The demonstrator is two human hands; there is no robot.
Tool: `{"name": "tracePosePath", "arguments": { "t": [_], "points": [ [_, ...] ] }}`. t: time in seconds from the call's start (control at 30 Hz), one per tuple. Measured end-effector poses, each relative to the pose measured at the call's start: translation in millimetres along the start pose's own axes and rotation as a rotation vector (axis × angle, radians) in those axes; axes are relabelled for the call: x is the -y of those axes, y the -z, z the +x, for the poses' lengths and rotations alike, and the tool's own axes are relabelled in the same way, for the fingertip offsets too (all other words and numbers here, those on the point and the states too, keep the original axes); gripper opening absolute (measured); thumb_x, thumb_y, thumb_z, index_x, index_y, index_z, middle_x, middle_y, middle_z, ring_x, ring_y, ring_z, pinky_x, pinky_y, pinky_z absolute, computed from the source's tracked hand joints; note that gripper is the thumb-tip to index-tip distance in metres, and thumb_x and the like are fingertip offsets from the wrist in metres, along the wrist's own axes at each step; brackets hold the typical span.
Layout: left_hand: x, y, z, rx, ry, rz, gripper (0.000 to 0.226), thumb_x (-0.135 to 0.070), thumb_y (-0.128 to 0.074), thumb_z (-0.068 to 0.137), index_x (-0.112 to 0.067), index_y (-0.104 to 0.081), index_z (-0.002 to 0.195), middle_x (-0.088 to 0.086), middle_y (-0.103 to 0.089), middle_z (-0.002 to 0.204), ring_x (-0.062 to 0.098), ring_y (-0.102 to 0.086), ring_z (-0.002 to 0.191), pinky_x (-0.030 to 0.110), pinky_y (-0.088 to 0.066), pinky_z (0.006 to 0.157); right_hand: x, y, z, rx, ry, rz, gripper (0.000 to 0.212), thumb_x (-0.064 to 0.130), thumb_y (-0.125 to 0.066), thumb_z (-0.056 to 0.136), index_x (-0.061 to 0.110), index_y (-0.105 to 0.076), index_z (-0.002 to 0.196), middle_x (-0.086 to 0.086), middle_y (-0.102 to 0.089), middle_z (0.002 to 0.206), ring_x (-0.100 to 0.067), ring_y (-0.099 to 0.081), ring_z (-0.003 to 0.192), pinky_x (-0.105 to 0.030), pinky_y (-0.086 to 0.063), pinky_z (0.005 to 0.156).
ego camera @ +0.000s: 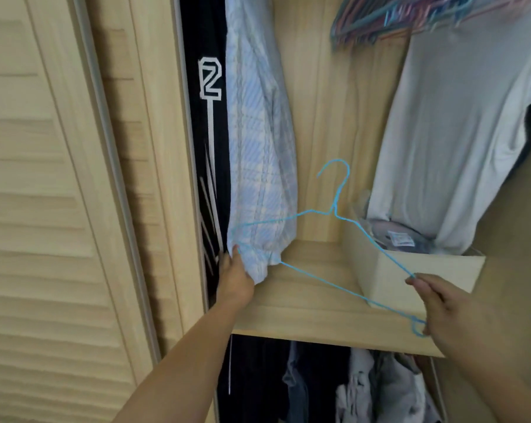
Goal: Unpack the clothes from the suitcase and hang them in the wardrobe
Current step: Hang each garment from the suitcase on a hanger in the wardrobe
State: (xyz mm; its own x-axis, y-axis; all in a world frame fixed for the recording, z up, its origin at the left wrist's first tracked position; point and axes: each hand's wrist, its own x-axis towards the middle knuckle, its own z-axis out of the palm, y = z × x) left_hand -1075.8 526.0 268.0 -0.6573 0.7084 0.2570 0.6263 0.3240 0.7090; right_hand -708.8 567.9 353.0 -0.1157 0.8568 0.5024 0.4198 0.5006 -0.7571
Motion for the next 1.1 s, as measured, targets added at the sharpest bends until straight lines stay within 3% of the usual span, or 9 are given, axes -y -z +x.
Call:
{"name": "tracePosePath", "arguments": {
  "t": [0.1,0.2,0.37,0.43,0.53,0.6,0.77,0.97,1.1],
  "points": [
    [8.1,1.6,-16.8,0.015,0.037,0.065,0.081,-0.009,-0.051,0.094,-0.009,-0.007,0.162,0.02,0.002,0.167,0.036,0.004,0.155,0.04,-0.006,0.126,5.5,-34.7,35.7,0.018,0.126,-0.178,0.024,0.027,-0.056,0.099,0.014,-0.075,0.092,-0.01,-0.073,0.079,-0.034,-0.068,0.073,-0.035,-0.044,0.064],
    [7.0,12.6,-40.9,0.079,0.092,0.094,0.084,-0.013,-0.052,0.093,-0.016,-0.007,0.163,0.016,0.014,0.167,0.033,0.004,0.156,0.038,-0.01,0.126,20.8,-68.0,60.8,-0.004,0.014,-0.282,0.019,0.018,-0.059,0.097,0.011,-0.076,0.099,-0.024,-0.072,0.096,-0.043,-0.065,0.093,-0.042,-0.046,0.075],
    [3.8,39.0,-48.1,0.076,-0.058,-0.017,0.086,-0.006,-0.057,0.093,-0.018,-0.01,0.163,0.013,0.014,0.167,0.026,-0.007,0.156,0.015,-0.013,0.113,109.8,-130.9,34.0,-0.053,0.08,-0.189,0.016,0.008,-0.052,0.095,0.006,-0.068,0.097,-0.025,-0.068,0.087,-0.043,-0.064,0.086,-0.041,-0.041,0.064],
    [0.9,50.9,-39.0,0.091,0.003,-0.087,0.084,-0.007,-0.058,0.092,-0.015,-0.014,0.163,0.014,-0.001,0.168,0.025,-0.011,0.155,0.012,-0.008,0.113,130.2,-152.4,7.8,0.015,0.21,-0.12,0.014,0.006,-0.05,0.096,0.007,-0.062,0.089,-0.021,-0.066,0.079,-0.042,-0.062,0.077,-0.041,-0.038,0.059],
    [4.5,60.9,-31.6,0.099,-0.007,-0.149,0.085,-0.021,-0.059,0.078,-0.019,-0.031,0.158,0.005,-0.05,0.148,0.024,-0.05,0.136,0.036,-0.036,0.118,96.9,-146.9,-6.9,0.113,0.242,-0.18,0.02,0.007,-0.05,0.098,0.01,-0.069,0.102,-0.02,-0.071,0.087,-0.044,-0.064,0.082,-0.044,-0.045,0.066],
    [10.7,59.9,-31.9,0.121,-0.029,-0.135,0.087,-0.025,-0.059,0.073,-0.022,-0.035,0.157,-0.001,-0.059,0.141,0.019,-0.057,0.128,0.04,-0.042,0.115,51.5,-127.5,-9.7,0.077,0.164,-0.208,0.023,0.013,-0.052,0.101,0.01,-0.072,0.111,-0.021,-0.073,0.094,-0.044,-0.066,0.085,-0.046,-0.05,0.071],
    [10.1,55.0,-28.1,0.102,-0.032,-0.05,0.084,-0.012,-0.065,0.091,-0.012,-0.019,0.162,0.011,-0.024,0.165,0.022,-0.021,0.153,0.022,-0.011,0.121,-20.9,-99.6,-27.4,0.041,-0.134,-0.004,0.024,0.022,-0.054,0.099,0.014,-0.076,0.106,-0.014,-0.075,0.096,-0.039,-0.068,0.082,-0.05,-0.058,0.071],
    [6.8,30.2,-32.5,0.137,0.051,0.006,0.092,-0.021,-0.061,0.093,-0.022,-0.001,0.164,0.011,0.006,0.17,0.025,-0.003,0.157,0.029,-0.009,0.124,-36.9,-76.0,-64.6,0.101,-0.433,0.43,0.021,0.012,-0.046,0.105,0.007,-0.067,0.101,-0.01,-0.049,0.055,-0.013,-0.049,0.043,-0.028,-0.052,0.04],
    [7.6,24.9,-34.6,0.211,0.091,0.141,0.1,-0.025,-0.06,0.095,-0.023,0.014,0.161,0.012,0.017,0.168,0.032,0.0,0.157,0.04,-0.01,0.126,-42.7,-67.7,-84.4,0.099,-0.475,0.445,0.022,0.016,-0.046,0.106,0.009,-0.066,0.102,-0.014,-0.055,0.061,-0.02,-0.054,0.048,-0.03,-0.048,0.043]
  ]
}}
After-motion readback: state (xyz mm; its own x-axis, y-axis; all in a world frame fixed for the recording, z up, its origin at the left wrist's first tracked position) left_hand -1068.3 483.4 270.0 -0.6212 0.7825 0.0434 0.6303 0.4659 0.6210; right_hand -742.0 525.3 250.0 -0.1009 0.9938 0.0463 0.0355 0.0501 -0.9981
